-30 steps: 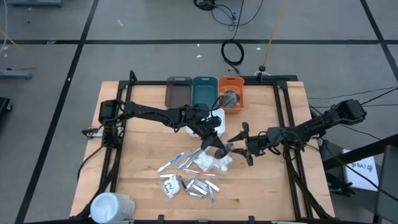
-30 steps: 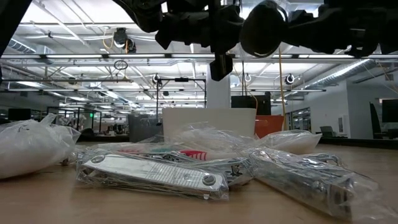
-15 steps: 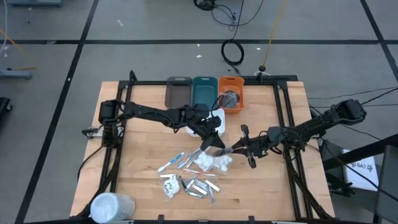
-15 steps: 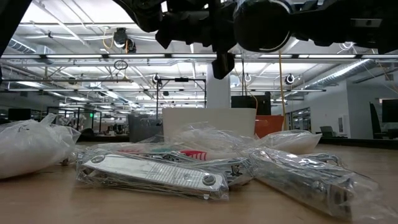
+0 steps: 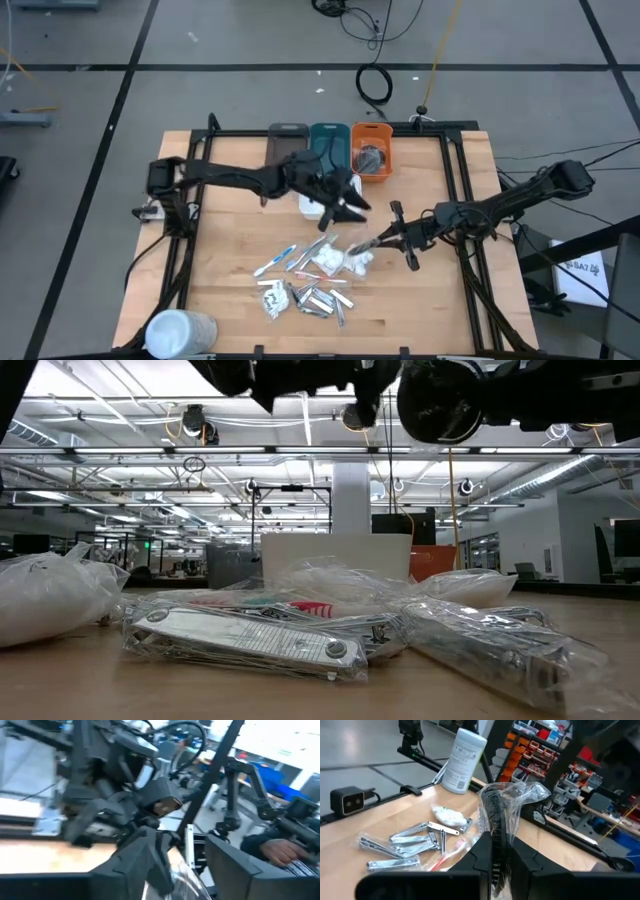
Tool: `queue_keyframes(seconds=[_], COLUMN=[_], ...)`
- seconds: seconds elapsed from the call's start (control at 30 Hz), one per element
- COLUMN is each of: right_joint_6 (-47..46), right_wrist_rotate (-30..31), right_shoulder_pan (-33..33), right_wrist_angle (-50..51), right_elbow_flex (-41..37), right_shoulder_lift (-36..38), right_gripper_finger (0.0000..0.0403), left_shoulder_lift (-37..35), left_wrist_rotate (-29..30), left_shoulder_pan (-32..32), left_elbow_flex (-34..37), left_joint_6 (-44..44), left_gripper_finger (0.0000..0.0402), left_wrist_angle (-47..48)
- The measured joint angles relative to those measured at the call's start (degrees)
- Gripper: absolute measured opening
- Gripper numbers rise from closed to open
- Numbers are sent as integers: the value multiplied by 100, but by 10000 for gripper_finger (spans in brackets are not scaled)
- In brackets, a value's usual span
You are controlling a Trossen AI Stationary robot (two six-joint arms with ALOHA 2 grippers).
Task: Pick & Place Travel size toiletries
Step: Put the black hairbrush into the orange bin
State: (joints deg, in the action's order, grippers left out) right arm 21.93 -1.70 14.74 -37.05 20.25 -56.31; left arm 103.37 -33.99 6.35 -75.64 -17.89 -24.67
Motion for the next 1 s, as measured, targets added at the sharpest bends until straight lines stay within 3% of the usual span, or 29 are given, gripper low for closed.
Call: queue_keyframes(seconds=[0.17,0.43,0.63,1.0], right_joint_6=[-336,-686,-974,-1277], right_wrist_rotate=[70,1173,1240,1244], right_shoulder_pan=[-2,-7,-7,-11], right_wrist_angle=[598,1767,2253,2493], right_elbow_flex=[0,0,0,-224], right_shoulder_lift=[722,1613,1974,2295], right_gripper_finger=[20,20,24,19], left_shoulder_lift=[-955,-2300,-2966,-4351], left_wrist_rotate=[891,2852,2952,2962], left_shoulder_pan=[223,52,-238,-273], left_elbow_flex=[0,18,814,3673], left_joint_6=[510,1468,1824,1729], left_gripper_finger=[234,218,198,196], left_wrist_angle=[1675,3951,3582,1423])
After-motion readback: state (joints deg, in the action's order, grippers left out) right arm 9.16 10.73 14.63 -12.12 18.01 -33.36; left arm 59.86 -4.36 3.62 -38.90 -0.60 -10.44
